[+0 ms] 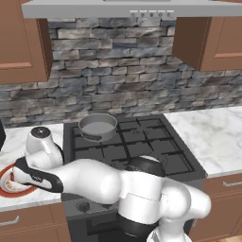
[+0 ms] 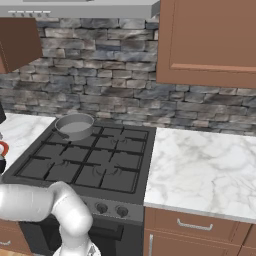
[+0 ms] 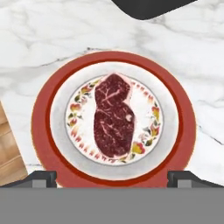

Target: Retrieve the frozen meat and place it in the pot on a burner. Then turn the burner on.

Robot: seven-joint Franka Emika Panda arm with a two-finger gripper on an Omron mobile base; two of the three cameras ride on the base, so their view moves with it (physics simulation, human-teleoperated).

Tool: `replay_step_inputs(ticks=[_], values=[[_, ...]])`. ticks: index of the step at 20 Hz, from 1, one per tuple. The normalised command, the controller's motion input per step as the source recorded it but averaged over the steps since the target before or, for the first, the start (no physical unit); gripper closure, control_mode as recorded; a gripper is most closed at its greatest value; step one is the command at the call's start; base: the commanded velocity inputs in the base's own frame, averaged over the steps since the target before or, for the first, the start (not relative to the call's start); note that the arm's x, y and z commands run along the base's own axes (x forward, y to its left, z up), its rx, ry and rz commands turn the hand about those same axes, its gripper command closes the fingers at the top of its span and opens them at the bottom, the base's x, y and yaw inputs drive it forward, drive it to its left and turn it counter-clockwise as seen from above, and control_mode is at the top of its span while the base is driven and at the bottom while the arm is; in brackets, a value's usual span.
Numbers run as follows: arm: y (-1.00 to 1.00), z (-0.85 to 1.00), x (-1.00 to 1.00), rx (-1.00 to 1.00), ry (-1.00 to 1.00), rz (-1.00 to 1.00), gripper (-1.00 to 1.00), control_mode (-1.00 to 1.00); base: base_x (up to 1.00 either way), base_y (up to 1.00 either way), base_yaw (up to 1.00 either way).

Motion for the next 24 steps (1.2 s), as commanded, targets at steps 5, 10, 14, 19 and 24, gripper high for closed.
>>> replay_step_inputs(ticks=[5, 10, 14, 19, 24], values=[[0.15, -0.22, 0.09, 0.0, 0.0, 0.0, -1.0, -1.0, 0.0, 0.0, 0.0], [0.08, -0.25, 0.0, -0.02, 0.0, 0.0, -1.0, -1.0, 0.0, 0.0, 0.0], [0.0, -0.16, 0.0, -0.02, 0.0, 0.0, -1.0, -1.0, 0.0, 0.0, 0.0], [0.0, -0.14, 0.0, -0.01, 0.0, 0.0, -1.0, -1.0, 0.0, 0.0, 0.0], [0.01, -0.2, 0.01, 0.0, 0.0, 0.0, -1.0, -1.0, 0.0, 0.0, 0.0]])
